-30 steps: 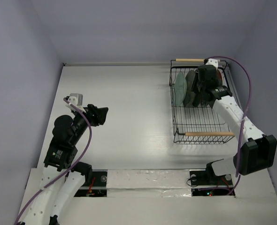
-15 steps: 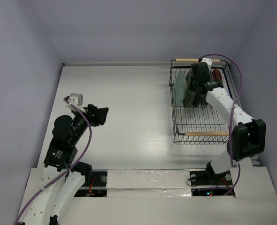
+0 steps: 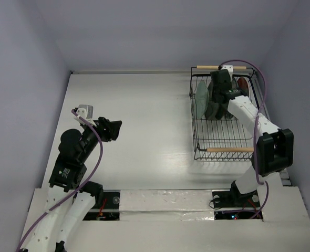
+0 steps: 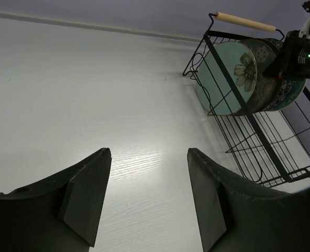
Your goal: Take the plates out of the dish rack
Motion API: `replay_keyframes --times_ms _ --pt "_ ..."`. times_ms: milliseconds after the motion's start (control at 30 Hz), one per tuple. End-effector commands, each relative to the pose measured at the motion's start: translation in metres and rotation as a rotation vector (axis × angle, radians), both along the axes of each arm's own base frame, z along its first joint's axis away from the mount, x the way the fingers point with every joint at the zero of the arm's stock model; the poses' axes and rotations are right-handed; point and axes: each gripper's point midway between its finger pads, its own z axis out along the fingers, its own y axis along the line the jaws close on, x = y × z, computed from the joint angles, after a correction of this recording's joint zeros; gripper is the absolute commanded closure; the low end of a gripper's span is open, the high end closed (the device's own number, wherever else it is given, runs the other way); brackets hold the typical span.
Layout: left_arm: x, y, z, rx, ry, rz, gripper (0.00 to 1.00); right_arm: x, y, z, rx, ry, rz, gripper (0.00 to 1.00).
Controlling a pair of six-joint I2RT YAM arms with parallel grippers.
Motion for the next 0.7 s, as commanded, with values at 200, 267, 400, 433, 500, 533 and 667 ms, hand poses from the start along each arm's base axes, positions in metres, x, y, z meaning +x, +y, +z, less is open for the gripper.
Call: replay_keyframes --times_ms 200,267,400,433,500,533,667 --pt "-0.002 -0.003 0.015 -0.011 -0.059 -0.020 0.43 -0.007 -0.002 0.125 -0.038 -0.259 -0.029 1.00" --pt "-0.001 -0.003 0.014 -0.011 -0.056 -0.019 0.43 -0.016 -0.008 0.140 -0.067 -0.275 -0.050 1.00" --pt "0.000 -0.003 0.014 -0.011 -0.056 -0.019 0.43 -0.035 -0.014 0.175 -0.058 -0.345 -0.061 1.00" --pt "0.000 -0.004 0.014 -0.011 -0.056 -0.020 0.43 -0.040 -0.016 0.186 -0.051 -0.366 -0.065 1.00" --pt "0.000 -0.004 0.014 -0.011 -0.054 -0.023 0.43 -0.054 -0.018 0.206 -0.034 -0.409 -0.069 1.00" --pt "0.000 -0.004 0.014 -0.010 -0.056 -0.025 0.43 -0.060 -0.022 0.214 -0.030 -0.429 -0.079 1.00" --pt "0.000 -0.004 0.014 -0.011 -0.054 -0.022 0.43 -0.091 -0.024 0.259 0.039 -0.545 -0.074 1.00"
